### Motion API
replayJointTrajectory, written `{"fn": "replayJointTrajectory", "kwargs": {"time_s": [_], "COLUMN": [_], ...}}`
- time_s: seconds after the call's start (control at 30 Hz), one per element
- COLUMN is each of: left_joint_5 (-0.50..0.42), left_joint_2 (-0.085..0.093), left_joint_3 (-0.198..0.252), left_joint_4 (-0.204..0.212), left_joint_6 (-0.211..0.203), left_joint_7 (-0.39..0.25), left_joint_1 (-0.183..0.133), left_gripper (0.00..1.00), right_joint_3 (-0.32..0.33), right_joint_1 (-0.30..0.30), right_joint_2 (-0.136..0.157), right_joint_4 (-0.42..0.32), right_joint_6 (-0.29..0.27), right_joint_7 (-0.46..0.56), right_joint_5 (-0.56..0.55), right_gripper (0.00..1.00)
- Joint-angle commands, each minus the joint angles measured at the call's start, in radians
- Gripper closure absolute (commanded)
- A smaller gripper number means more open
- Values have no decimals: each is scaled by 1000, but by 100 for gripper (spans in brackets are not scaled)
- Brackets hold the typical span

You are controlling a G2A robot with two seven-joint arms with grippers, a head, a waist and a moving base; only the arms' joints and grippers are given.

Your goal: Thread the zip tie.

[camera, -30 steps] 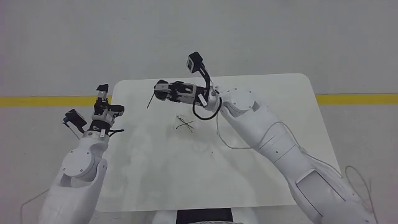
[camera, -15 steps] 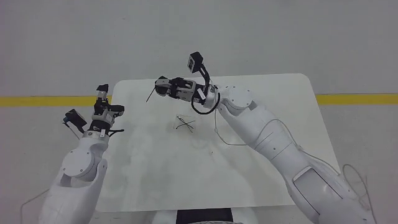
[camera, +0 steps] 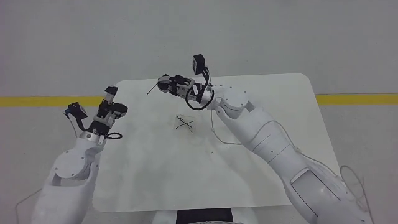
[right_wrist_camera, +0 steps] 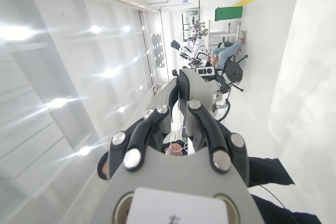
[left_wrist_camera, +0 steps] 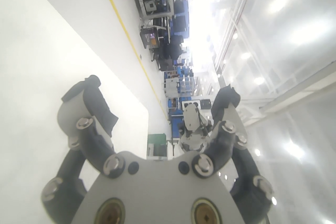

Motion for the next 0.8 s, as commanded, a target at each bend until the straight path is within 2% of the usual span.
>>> {"fn": "replayJointTrajectory", "kwargs": {"time_s": [0.0,0.27,0.3,0.37,0.4,0.53,0.67,0.77], "left_joint_5": [33,52,111,251,297,463,604,651], "left_joint_2": [1,2,3,5,4,4,12,17], "left_joint_3": [-5,-5,-6,-2,4,29,58,74], "left_joint_4": [2,0,1,14,16,-7,-19,-20], "left_joint_6": [-13,-20,-46,-136,-149,-149,-149,-149], "left_joint_7": [11,15,25,72,97,193,293,330], "left_joint_1": [-1,-4,-7,-8,-10,-13,-10,-10], "left_gripper": [0,0,0,0,0,0,0,0], "right_joint_3": [0,0,-1,3,6,8,9,9], "right_joint_1": [0,-8,-11,-15,-18,-13,5,5], "right_joint_2": [0,0,1,2,2,3,3,3], "right_joint_4": [0,-7,-14,-27,-33,-58,-81,-81], "right_joint_6": [-1,2,11,37,49,136,277,277], "right_joint_7": [1,-9,-17,-45,-58,-105,-137,-137], "right_joint_5": [0,-8,-22,-53,-57,-116,-166,-166], "right_gripper": [100,100,100,100,100,100,100,100]}}
